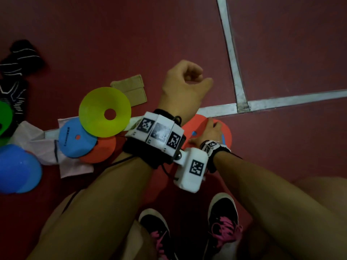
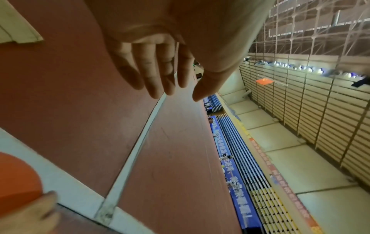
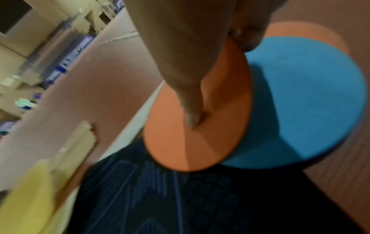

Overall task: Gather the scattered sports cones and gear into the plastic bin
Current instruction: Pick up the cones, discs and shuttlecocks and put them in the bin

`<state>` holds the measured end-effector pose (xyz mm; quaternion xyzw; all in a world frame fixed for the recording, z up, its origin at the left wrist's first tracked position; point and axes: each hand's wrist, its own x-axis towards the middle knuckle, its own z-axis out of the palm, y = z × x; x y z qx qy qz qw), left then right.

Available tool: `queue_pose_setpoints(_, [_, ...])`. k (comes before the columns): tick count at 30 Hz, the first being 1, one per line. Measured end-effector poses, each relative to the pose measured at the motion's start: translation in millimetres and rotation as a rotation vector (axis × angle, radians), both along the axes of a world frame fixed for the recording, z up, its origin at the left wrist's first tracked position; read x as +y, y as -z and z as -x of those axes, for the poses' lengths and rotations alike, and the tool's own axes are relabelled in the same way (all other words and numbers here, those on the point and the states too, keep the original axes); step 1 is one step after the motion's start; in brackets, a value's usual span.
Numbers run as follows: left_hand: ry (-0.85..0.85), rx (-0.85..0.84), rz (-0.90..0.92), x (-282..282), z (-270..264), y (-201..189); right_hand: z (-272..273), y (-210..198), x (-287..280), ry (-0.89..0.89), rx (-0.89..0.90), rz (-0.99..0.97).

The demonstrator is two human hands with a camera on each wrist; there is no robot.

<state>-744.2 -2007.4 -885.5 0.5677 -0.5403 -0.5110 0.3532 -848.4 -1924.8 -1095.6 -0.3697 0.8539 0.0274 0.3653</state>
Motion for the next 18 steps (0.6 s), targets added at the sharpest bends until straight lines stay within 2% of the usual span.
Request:
queue_pose_setpoints(3, [0.07,-0.117,0.019,6.1,-19.6,2.7,-4.8,-13.1,-0.5,-0.015,-0.015,0.184])
queue_pose_setpoints(5, [0.16,-0.281,0.115,2.6,-37.7,7.7,-11.1,-21.3,-11.9,0.087,-0.114,0.232])
queue_pose_setpoints(7, [0.295,-0.486,0.152,-4.7,-54.7,14.2,-20.3,-34.8,-32.8,0.314,-0.321,0.295])
queue_pose_setpoints(9, [0.401,-0.649,0.066,-11.7,-68.9,19.6,-34.4,-60.7,-58.3,0.488,-0.6,0.376])
queue_pose_setpoints(13, [0.543,-0.806,-0.161,-13.7,-82.3,18.1,-62.5,-125.2,-89.3,0.467,-1.153,0.392])
queue_pose_setpoints(15, [0.553,-0.851,-0.16,-12.7,-87.6,17.0,-72.5,-135.2,-93.2,0.506,-1.365,0.366])
queue_pose_setpoints(18, [0.502,-0.814,-0.131,-13.7,-92.6,18.4,-84.3,-125.0,-88.5,0.596,-1.55,0.271])
